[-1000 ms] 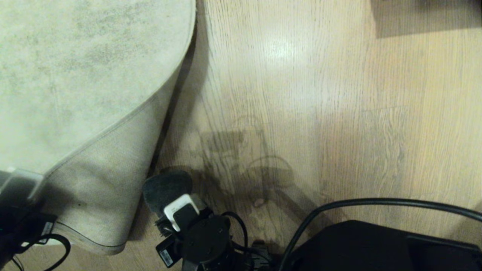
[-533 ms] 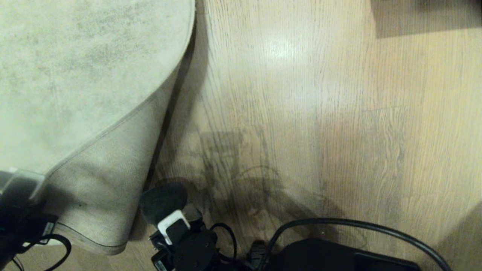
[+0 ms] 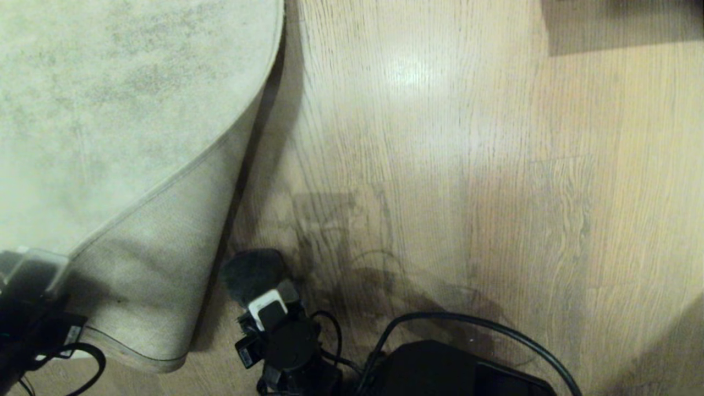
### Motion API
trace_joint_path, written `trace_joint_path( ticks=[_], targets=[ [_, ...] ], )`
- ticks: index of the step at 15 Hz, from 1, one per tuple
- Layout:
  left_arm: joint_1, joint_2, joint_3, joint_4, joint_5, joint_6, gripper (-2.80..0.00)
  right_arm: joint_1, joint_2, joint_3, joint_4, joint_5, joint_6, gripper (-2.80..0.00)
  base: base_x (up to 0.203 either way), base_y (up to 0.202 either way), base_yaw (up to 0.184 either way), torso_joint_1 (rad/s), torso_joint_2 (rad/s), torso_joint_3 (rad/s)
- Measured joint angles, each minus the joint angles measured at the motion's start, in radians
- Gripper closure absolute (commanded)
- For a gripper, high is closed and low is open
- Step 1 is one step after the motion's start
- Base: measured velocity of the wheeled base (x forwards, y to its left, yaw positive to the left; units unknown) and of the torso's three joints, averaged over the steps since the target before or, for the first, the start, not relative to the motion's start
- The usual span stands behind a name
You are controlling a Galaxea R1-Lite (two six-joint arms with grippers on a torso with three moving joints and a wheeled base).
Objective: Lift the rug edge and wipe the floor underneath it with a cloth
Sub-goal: Wipe the floor under the carpet with a rag
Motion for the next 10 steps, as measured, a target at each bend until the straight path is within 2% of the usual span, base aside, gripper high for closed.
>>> trace_joint_path(
  ticks=[3, 10],
  targets=[
    [0.0, 0.003, 0.0, 0.0, 0.0, 0.0, 0.0, -0.041, 0.043, -0.011, -0.042, 0.0, -0.003, 0.0, 0.0, 0.0, 0.0, 0.0, 0.0, 0.0],
    [-0.001, 0.008, 0.0, 0.0, 0.001, 0.002, 0.0, -0.165, 0.056, 0.001, -0.051, 0.003, -0.035, 0.0, 0.0, 0.0, 0.0, 0.0, 0.0, 0.0]
  ],
)
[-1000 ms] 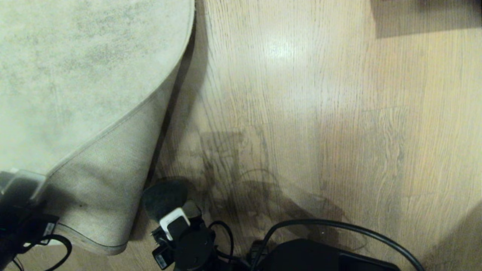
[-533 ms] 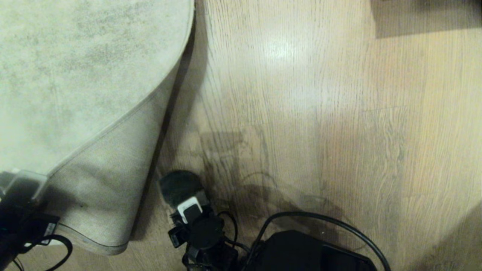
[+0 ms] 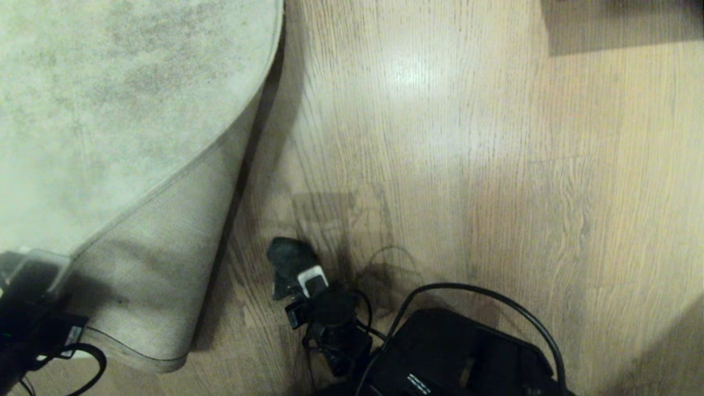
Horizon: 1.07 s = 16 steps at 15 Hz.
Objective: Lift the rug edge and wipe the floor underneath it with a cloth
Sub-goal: Wipe the floor under the carpet with a rag
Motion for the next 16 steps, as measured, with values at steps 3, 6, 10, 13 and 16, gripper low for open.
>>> trace_joint_path(
  ticks=[3, 6, 10, 13, 16],
  targets=[
    [0.0, 0.005, 0.0, 0.0, 0.0, 0.0, 0.0, -0.067, -0.028, 0.047, -0.007, 0.006, -0.002, 0.0, 0.0, 0.0, 0.0, 0.0, 0.0, 0.0],
    [0.0, 0.009, 0.0, 0.0, 0.0, 0.0, 0.0, -0.131, -0.065, 0.086, -0.005, 0.012, -0.004, 0.0, 0.0, 0.0, 0.0, 0.0, 0.0, 0.0],
    [-0.001, 0.012, -0.001, 0.0, -0.001, 0.0, 0.0, -0.166, -0.102, 0.129, -0.008, 0.011, -0.004, 0.0, 0.0, 0.0, 0.0, 0.0, 0.0, 0.0],
    [-0.001, 0.014, -0.001, 0.0, -0.002, 0.0, 0.0, -0.147, -0.114, 0.139, -0.002, 0.005, -0.004, 0.0, 0.0, 0.0, 0.0, 0.0, 0.0, 0.0],
    [-0.001, 0.016, 0.0, 0.0, -0.001, -0.001, 0.0, -0.073, -0.113, 0.147, 0.003, -0.007, -0.003, 0.0, 0.0, 0.0, 0.0, 0.0, 0.0, 0.0]
  ],
)
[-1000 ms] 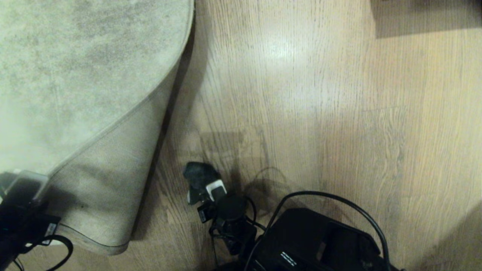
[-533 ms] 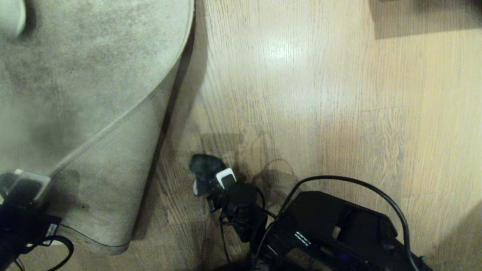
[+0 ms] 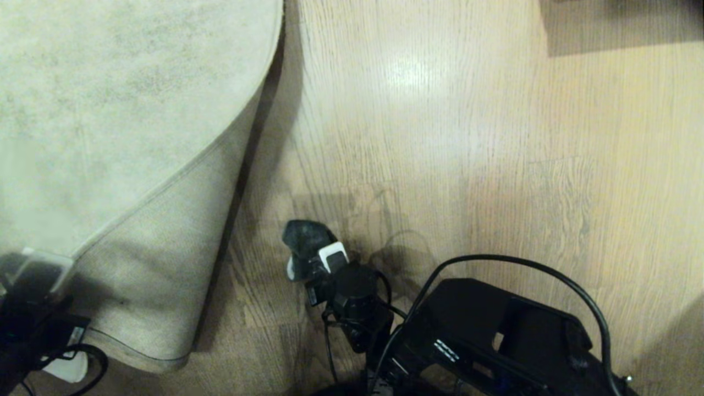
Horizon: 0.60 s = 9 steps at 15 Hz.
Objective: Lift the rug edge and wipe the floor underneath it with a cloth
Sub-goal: Wipe the floor under the carpet with a rag
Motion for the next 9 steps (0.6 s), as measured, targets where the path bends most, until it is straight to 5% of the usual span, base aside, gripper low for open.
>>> trace_joint_path(
  ticks=[9],
  targets=[
    [0.0, 0.007, 0.001, 0.0, -0.001, -0.001, 0.0, 0.227, 0.055, -0.005, 0.012, 0.015, 0.01, 0.0, 0.0, 0.0, 0.0, 0.0, 0.0, 0.0]
  ],
)
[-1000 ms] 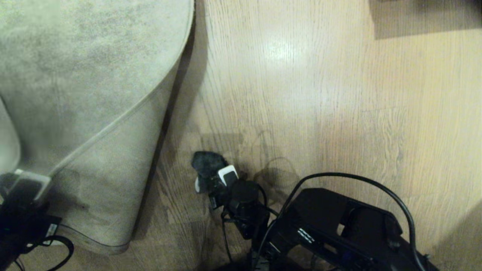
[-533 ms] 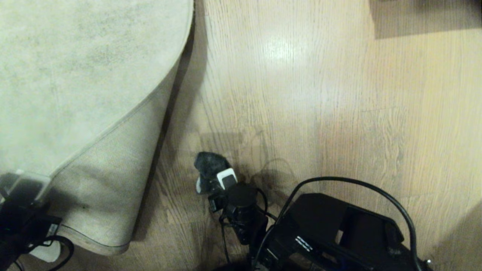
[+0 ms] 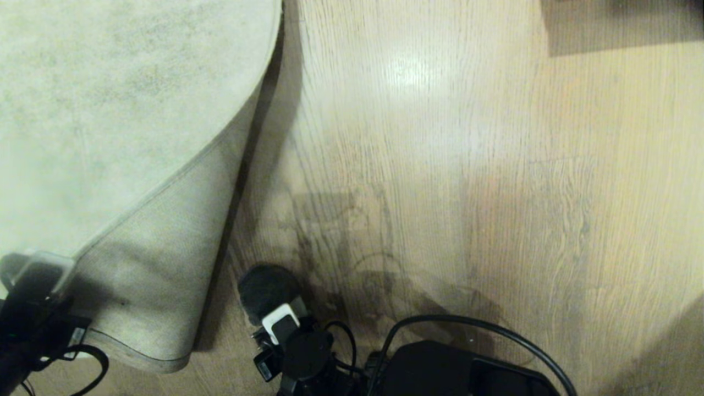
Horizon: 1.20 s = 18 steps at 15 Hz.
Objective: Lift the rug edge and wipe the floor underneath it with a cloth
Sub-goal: Wipe the floor under the carpet with a rag
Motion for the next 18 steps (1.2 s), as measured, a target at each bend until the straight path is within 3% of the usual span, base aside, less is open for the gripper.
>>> trace_joint_path(
  ticks=[5, 14, 18],
  targets=[
    [0.0, 0.005, 0.0, 0.0, 0.0, 0.0, 0.0, 0.0, 0.033, -0.023, -0.01, -0.004, 0.001, 0.0, 0.0, 0.0, 0.0, 0.0, 0.0, 0.0],
    [0.0, 0.013, -0.001, 0.0, 0.0, 0.0, 0.0, -0.18, -0.011, -0.036, -0.009, -0.007, -0.011, 0.0, 0.0, 0.0, 0.0, 0.0, 0.0, 0.0],
    [0.0, 0.018, 0.0, -0.001, 0.0, -0.001, 0.0, -0.23, -0.114, 0.036, -0.003, -0.002, -0.011, 0.0, 0.0, 0.0, 0.0, 0.0, 0.0, 0.0]
  ],
)
